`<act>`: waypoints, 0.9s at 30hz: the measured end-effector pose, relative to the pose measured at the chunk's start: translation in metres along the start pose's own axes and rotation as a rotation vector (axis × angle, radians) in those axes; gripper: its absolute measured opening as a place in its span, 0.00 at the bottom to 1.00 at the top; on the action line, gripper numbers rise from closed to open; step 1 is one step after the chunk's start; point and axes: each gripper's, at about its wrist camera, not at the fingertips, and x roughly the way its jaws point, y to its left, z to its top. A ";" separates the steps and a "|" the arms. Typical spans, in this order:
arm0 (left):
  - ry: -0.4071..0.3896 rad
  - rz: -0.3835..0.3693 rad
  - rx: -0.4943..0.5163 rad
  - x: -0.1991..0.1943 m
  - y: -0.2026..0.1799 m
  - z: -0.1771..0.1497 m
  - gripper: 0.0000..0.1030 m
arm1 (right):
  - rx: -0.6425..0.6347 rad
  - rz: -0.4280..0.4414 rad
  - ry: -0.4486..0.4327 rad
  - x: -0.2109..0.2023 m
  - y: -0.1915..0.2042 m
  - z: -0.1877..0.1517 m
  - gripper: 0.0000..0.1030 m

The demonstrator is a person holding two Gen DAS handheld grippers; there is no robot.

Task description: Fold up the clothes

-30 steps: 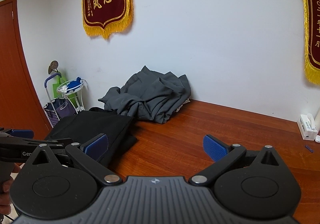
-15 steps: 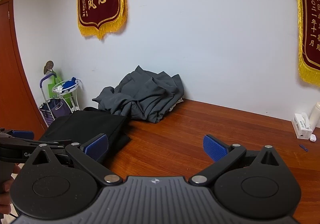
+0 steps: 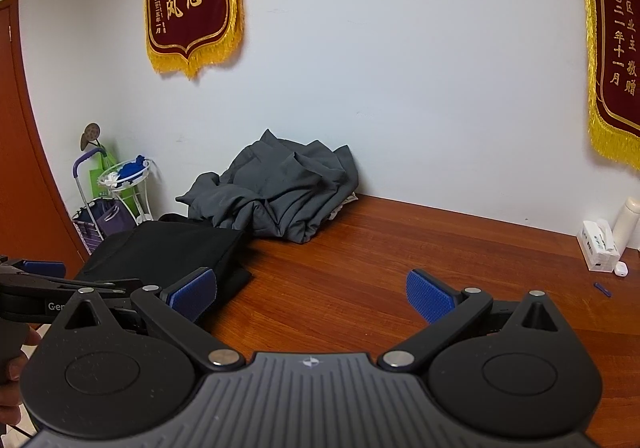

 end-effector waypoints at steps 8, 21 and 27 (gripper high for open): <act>0.004 0.008 0.007 0.004 -0.003 0.002 1.00 | 0.004 -0.003 0.002 0.003 -0.004 0.001 1.00; 0.009 0.024 0.008 0.015 -0.010 0.012 1.00 | 0.002 0.001 0.000 0.013 -0.015 0.006 1.00; 0.016 0.033 0.010 0.021 -0.015 0.016 1.00 | -0.001 0.010 0.003 0.019 -0.022 0.010 1.00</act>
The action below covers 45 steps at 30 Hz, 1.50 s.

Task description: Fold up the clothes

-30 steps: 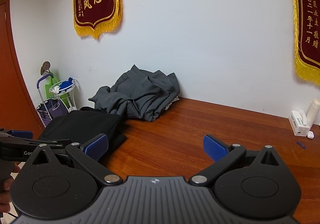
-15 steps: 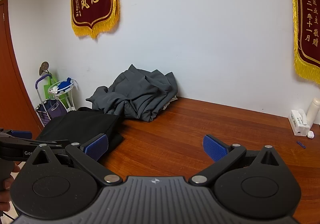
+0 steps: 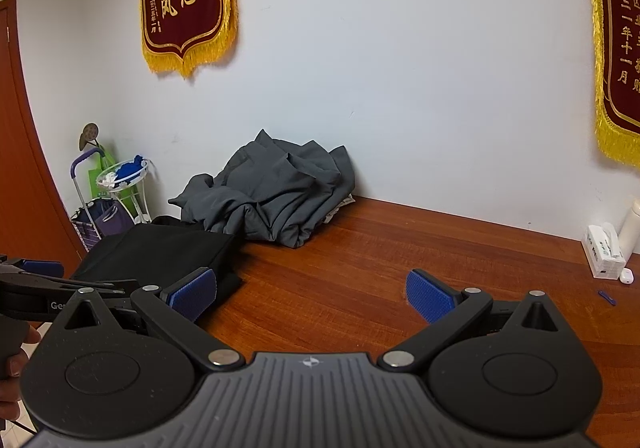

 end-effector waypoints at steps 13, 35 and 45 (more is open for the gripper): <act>0.013 0.033 -0.026 0.021 -0.011 0.008 1.00 | -0.027 0.027 0.011 0.022 -0.012 0.012 1.00; -0.007 -0.008 0.054 0.125 0.050 0.065 1.00 | -0.096 0.021 0.039 0.158 0.033 0.065 1.00; 0.006 -0.050 0.120 0.208 0.104 0.110 1.00 | -0.104 0.020 0.045 0.284 0.068 0.110 1.00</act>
